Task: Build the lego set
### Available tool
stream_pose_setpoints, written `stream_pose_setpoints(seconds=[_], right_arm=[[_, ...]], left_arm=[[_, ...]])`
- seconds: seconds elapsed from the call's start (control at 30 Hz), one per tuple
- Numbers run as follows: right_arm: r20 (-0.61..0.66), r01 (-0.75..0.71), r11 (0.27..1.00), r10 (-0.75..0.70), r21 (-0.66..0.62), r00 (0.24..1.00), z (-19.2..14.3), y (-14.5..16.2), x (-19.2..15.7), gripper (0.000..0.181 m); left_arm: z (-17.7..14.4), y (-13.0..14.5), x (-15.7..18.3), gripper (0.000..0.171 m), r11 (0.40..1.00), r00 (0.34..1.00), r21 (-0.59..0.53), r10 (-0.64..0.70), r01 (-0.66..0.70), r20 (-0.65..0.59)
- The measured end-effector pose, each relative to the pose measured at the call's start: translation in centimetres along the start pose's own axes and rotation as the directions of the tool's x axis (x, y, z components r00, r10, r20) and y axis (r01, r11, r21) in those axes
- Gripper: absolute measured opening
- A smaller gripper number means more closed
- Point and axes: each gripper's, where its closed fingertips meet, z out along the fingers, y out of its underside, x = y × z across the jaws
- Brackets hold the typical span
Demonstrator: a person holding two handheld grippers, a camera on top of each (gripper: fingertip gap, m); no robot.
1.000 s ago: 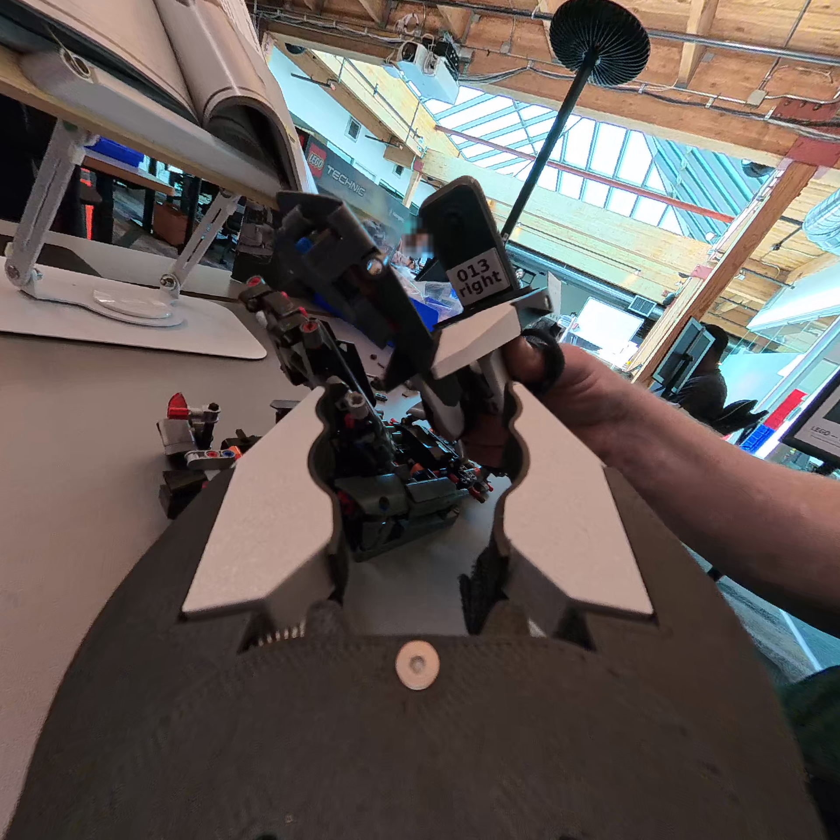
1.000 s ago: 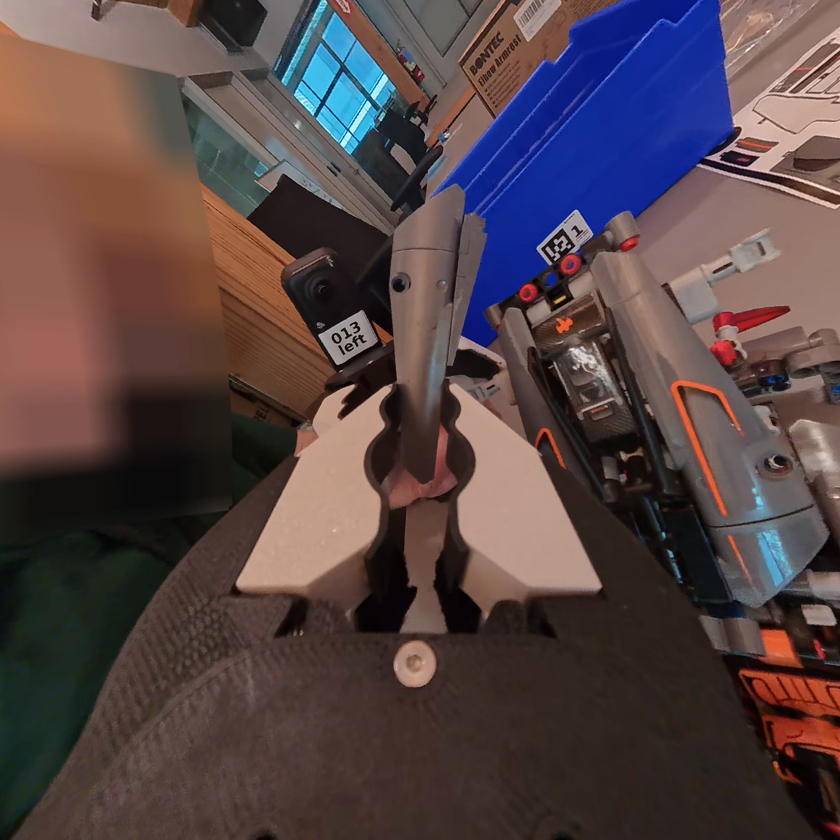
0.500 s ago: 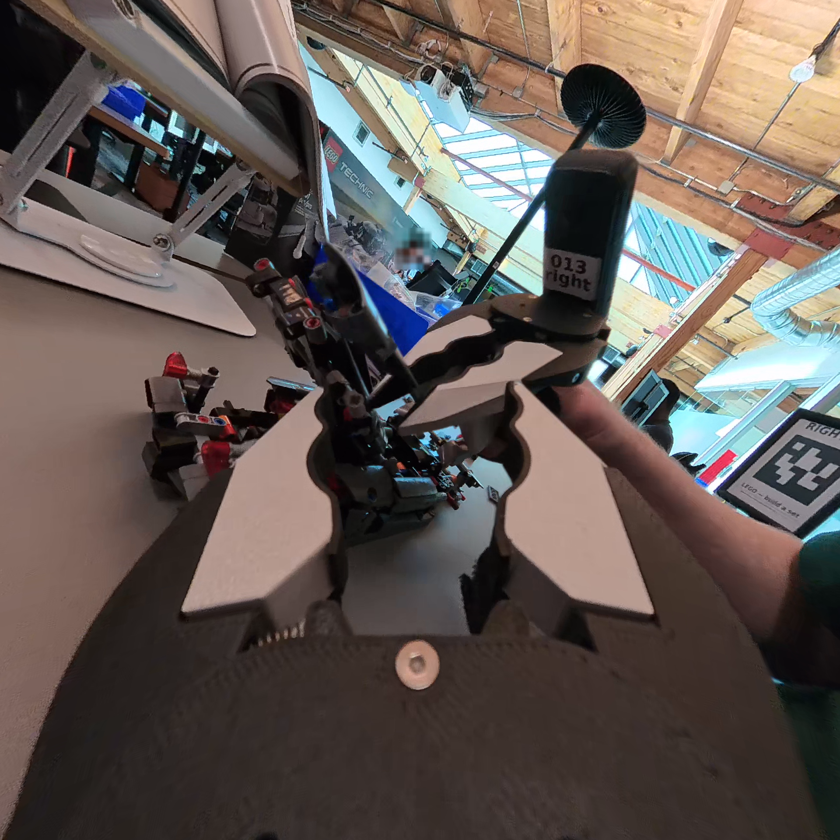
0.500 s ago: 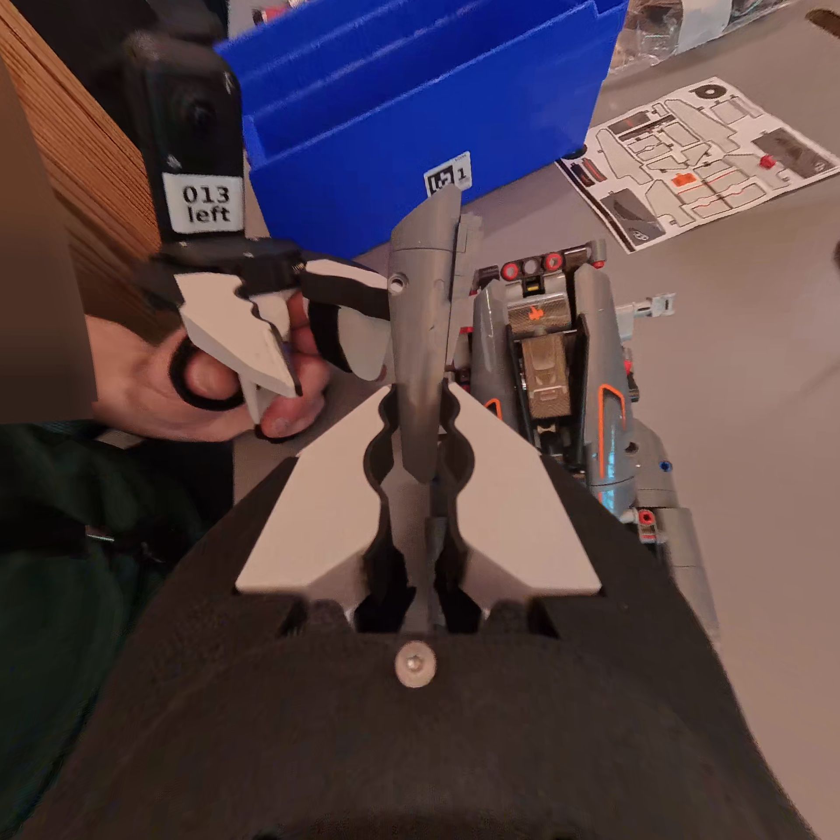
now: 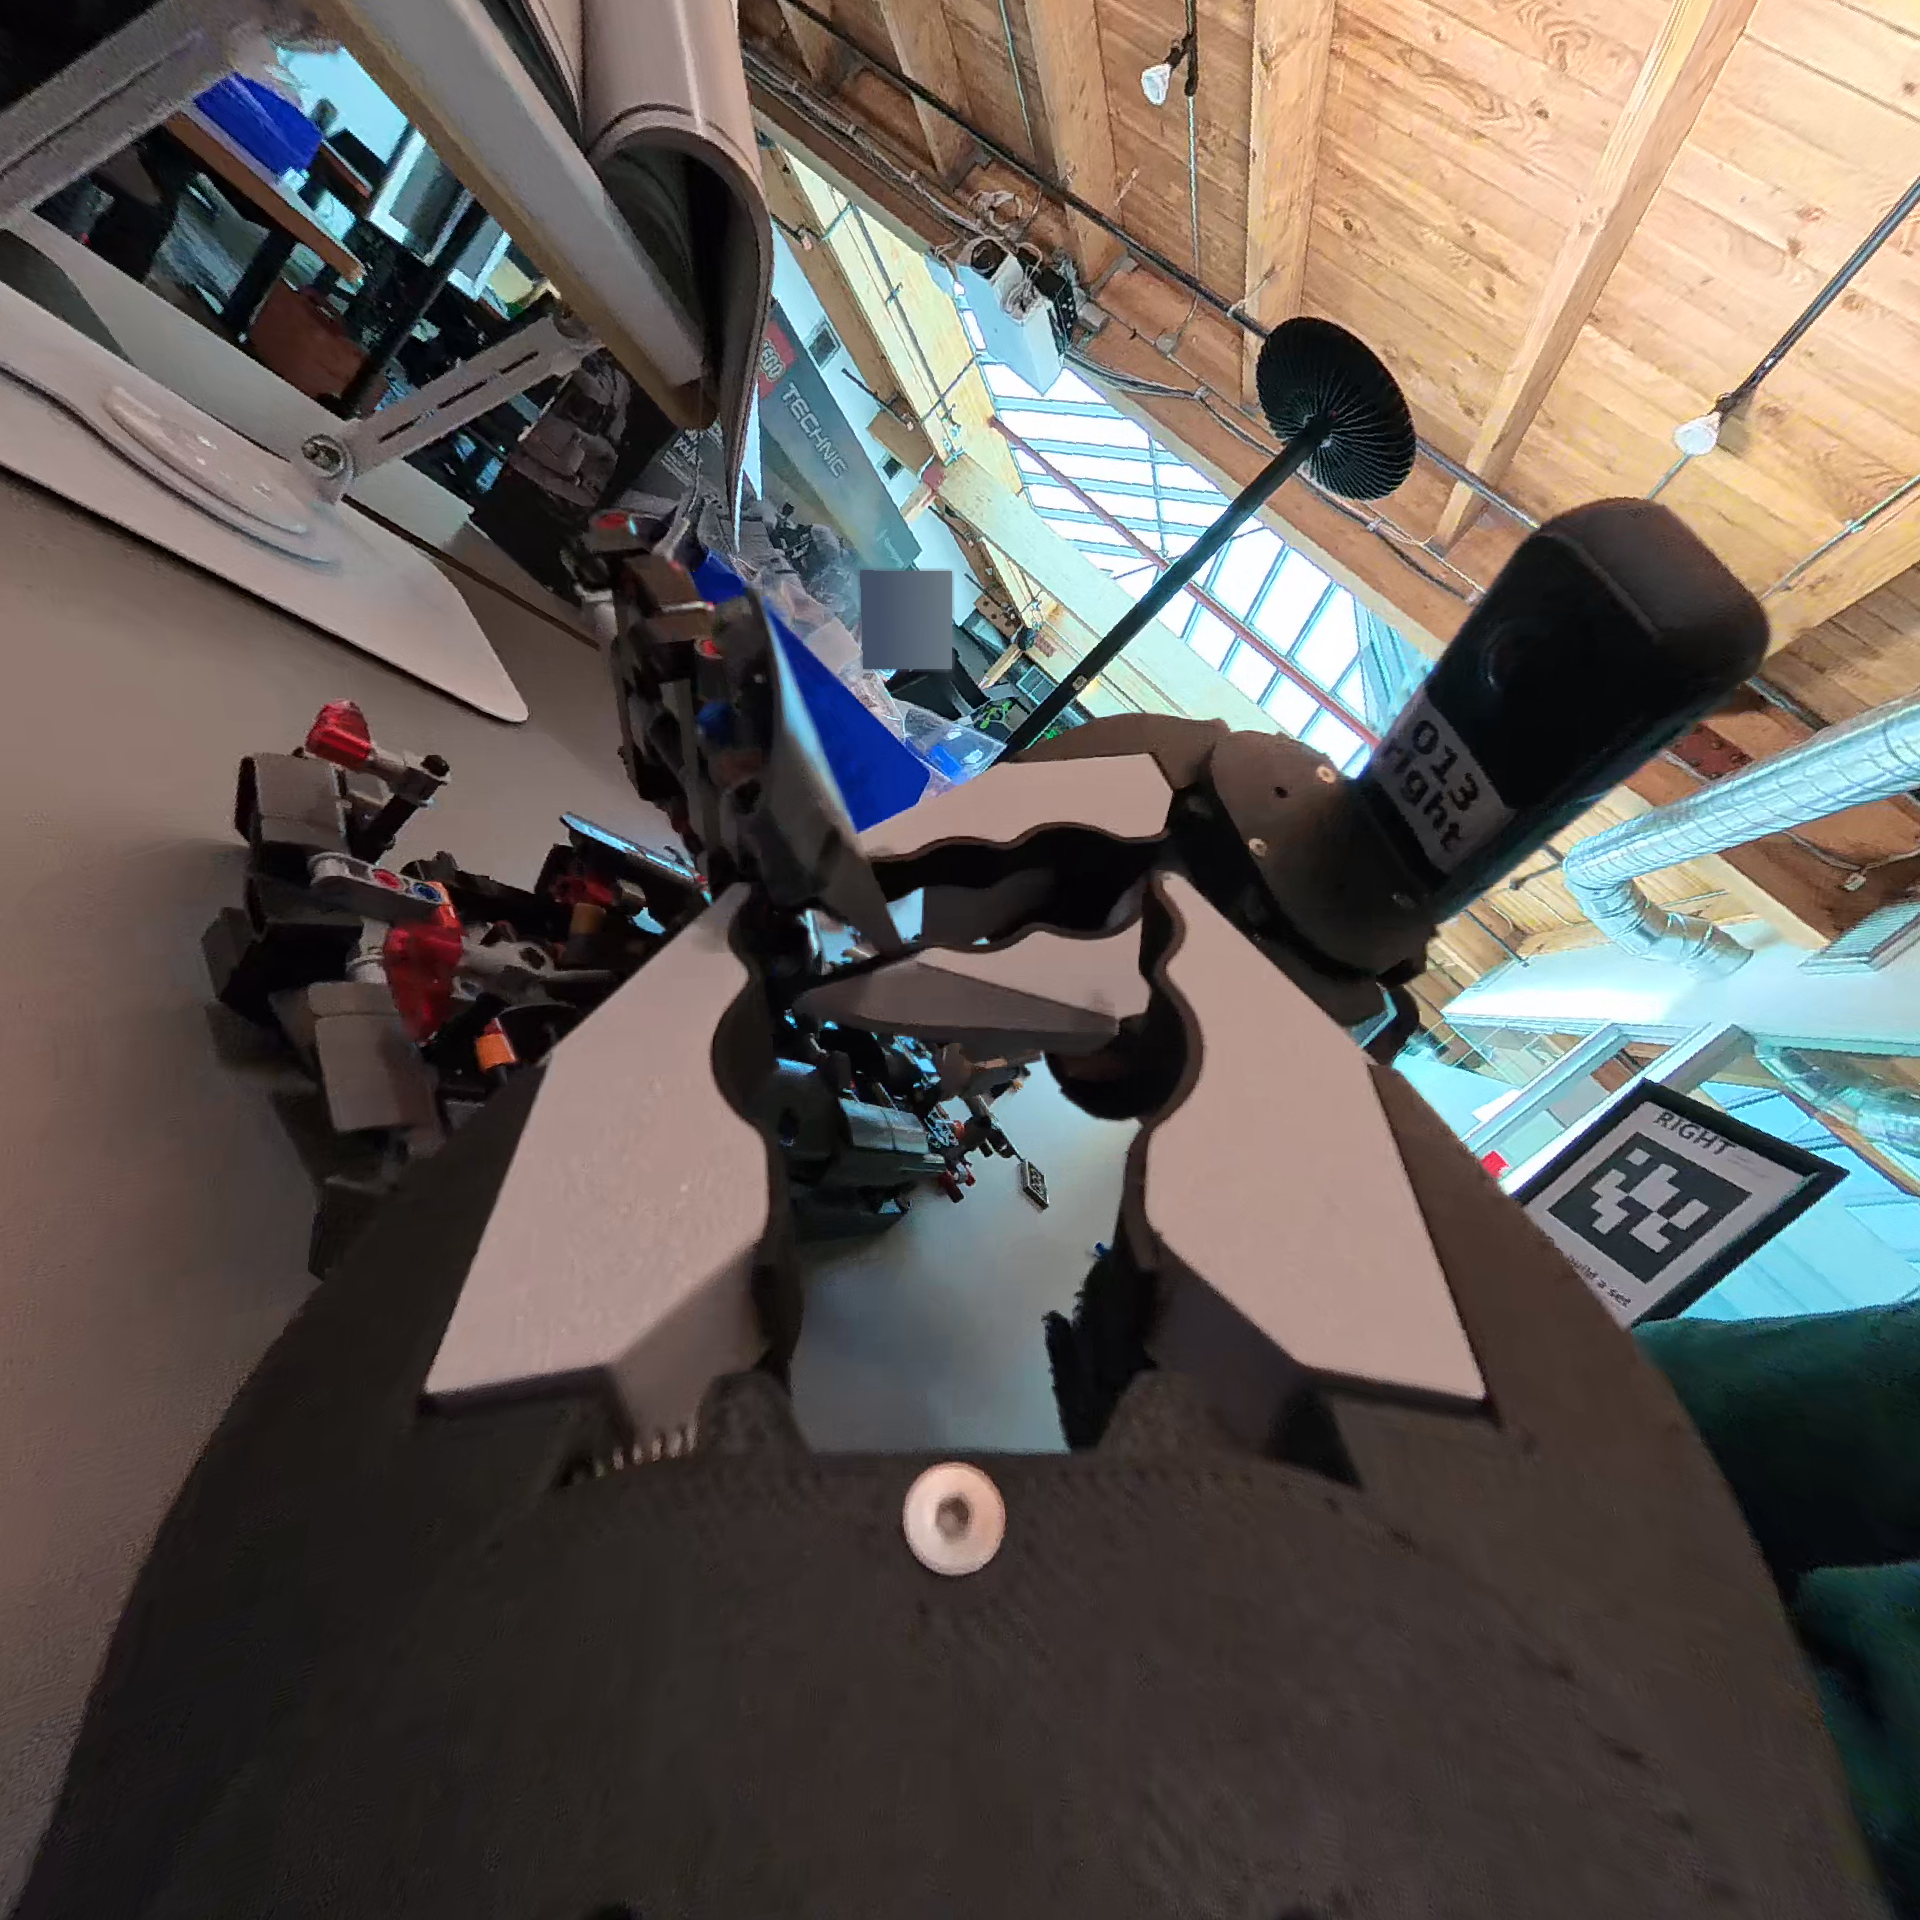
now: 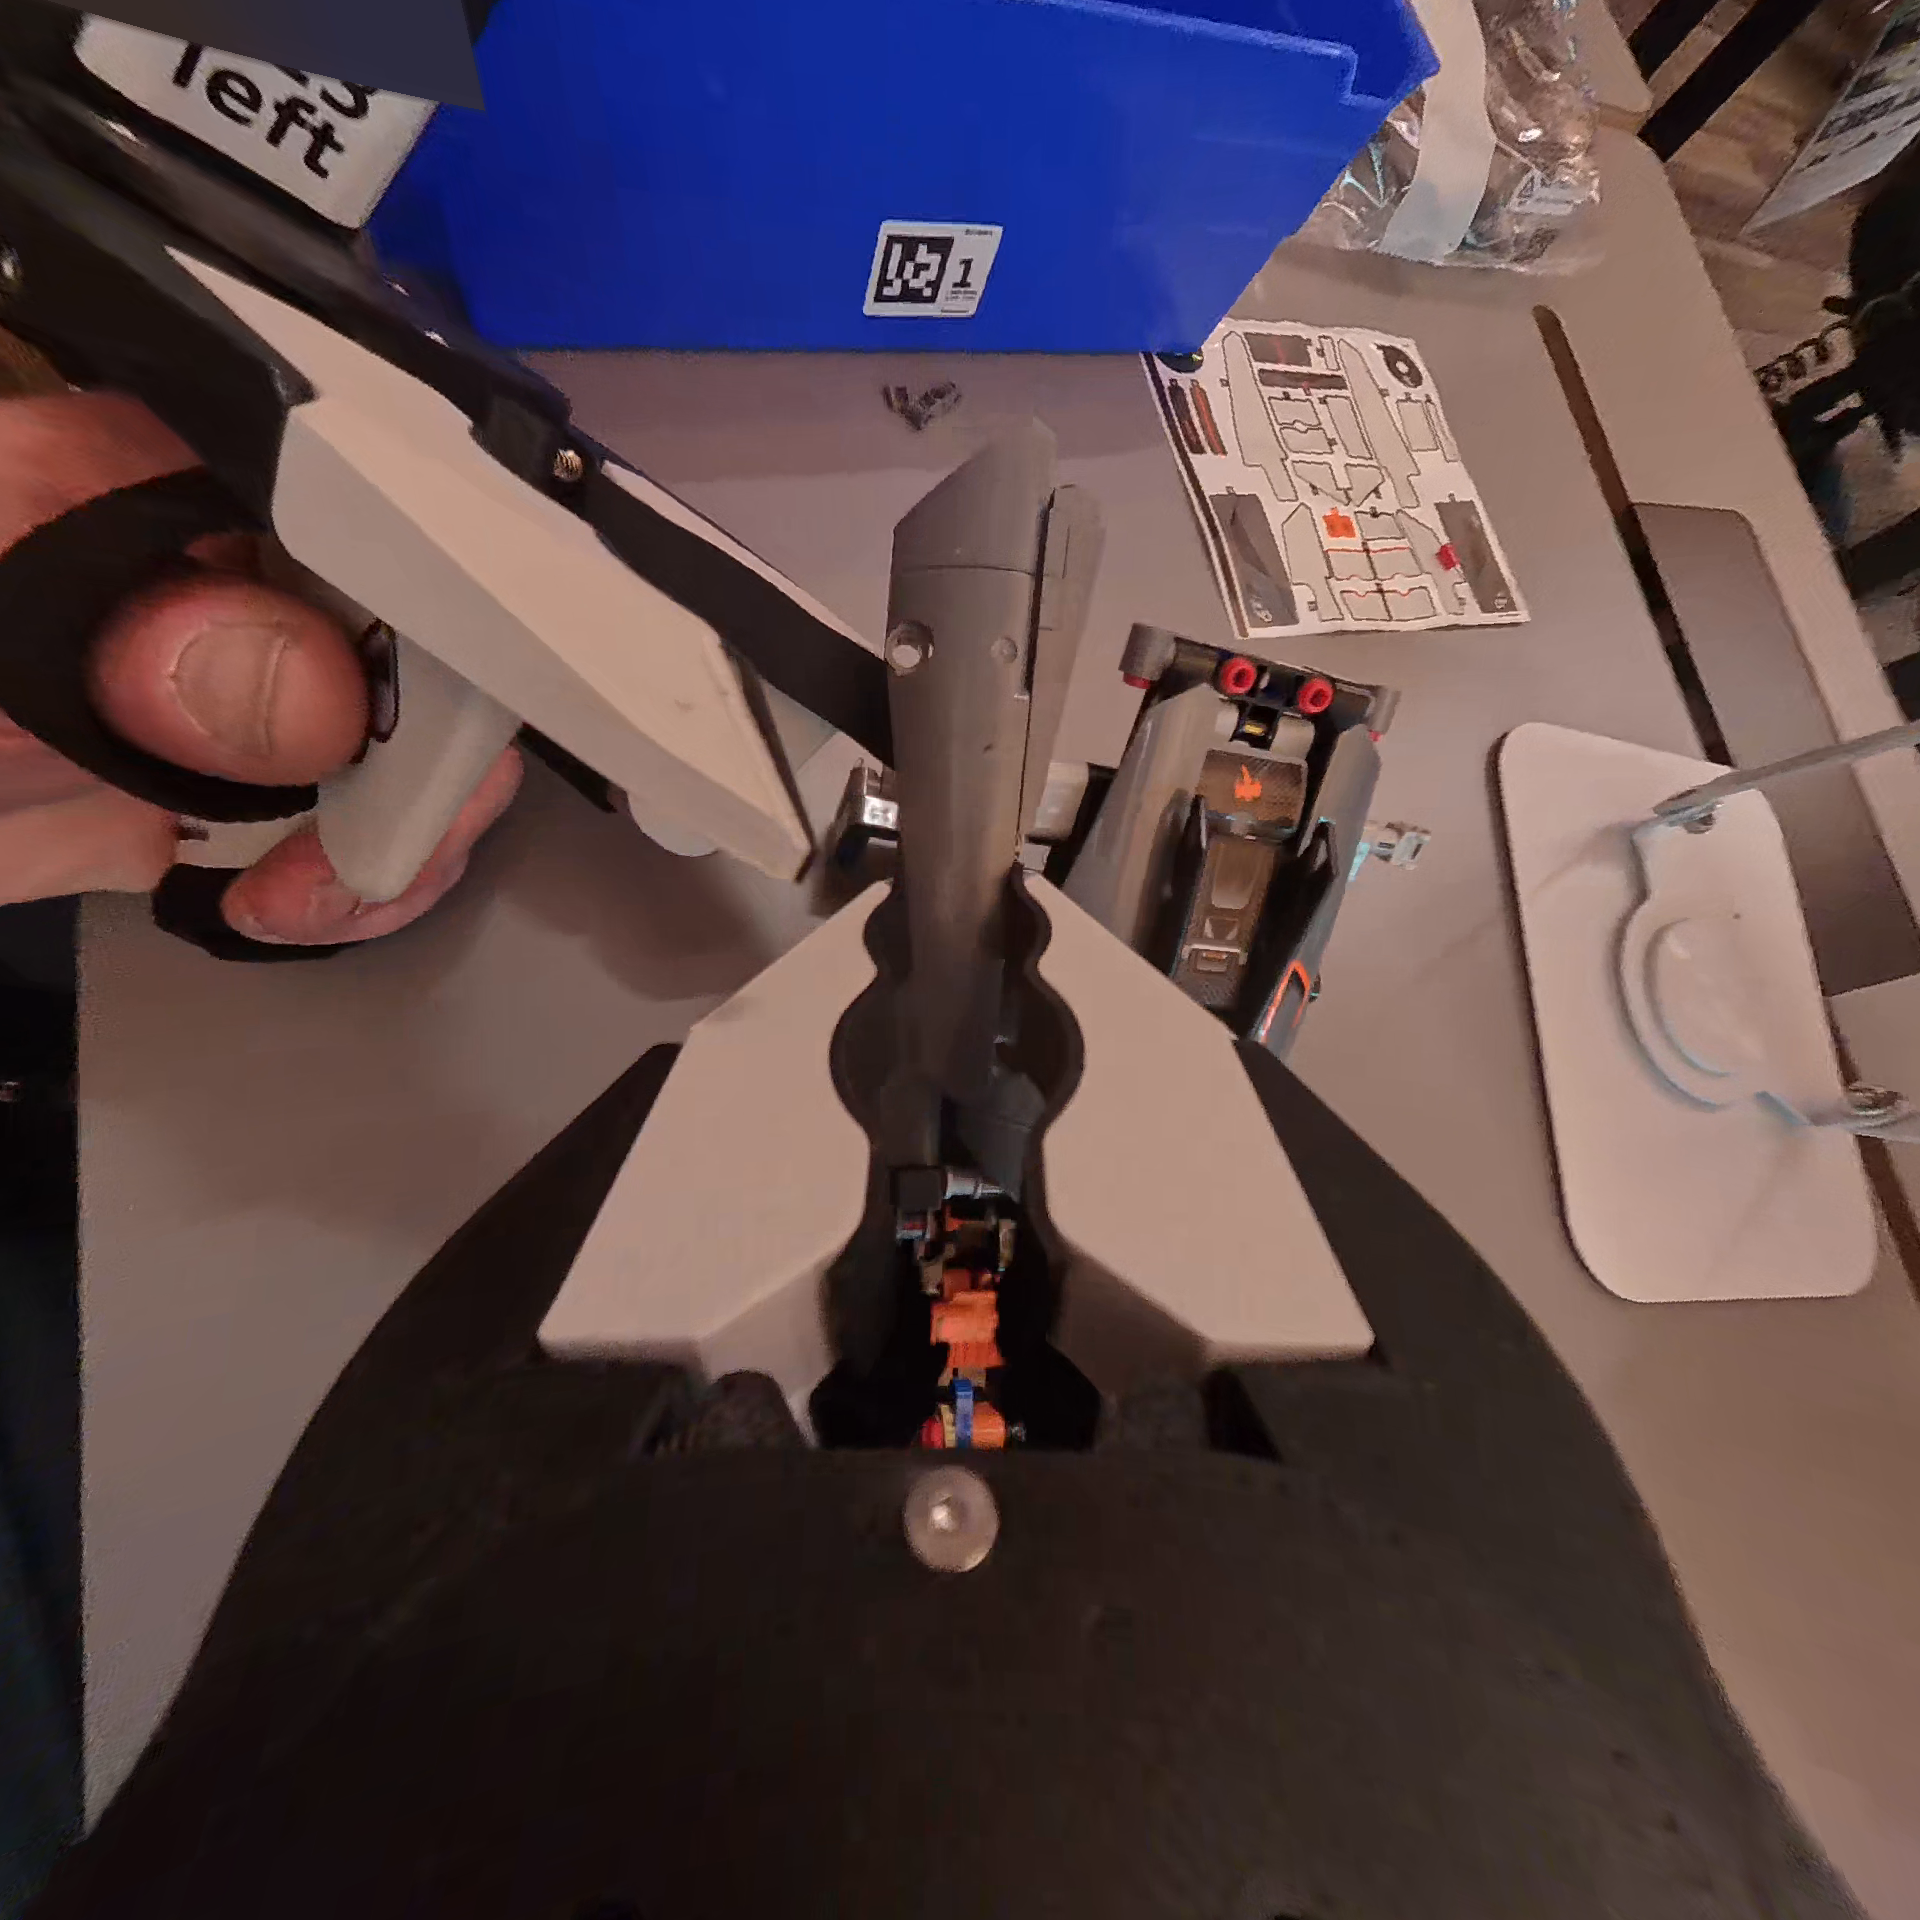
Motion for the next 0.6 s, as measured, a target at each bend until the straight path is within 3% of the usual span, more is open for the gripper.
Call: stream_pose_setpoints(seconds=[0.23, 0.6], right_arm=[[-0.064, -0.03, 0.999, 0.028, -0.026, 0.998, 0.4, 0.2, 0.1, 0.016], [-0.076, -0.111, 0.993, 0.107, -0.05, 0.991, 0.2, 0.1, 0.0, 0.016]], left_arm=[[0.2, -0.3, -0.7, 0.057, 1.0, 0.999, 0.019, -0.006, 0.005, 0.04], [0.3, -0.4, -2.4, 0.015, 1.0, 0.988, 0.007, 0.005, -0.006, 0.156]])
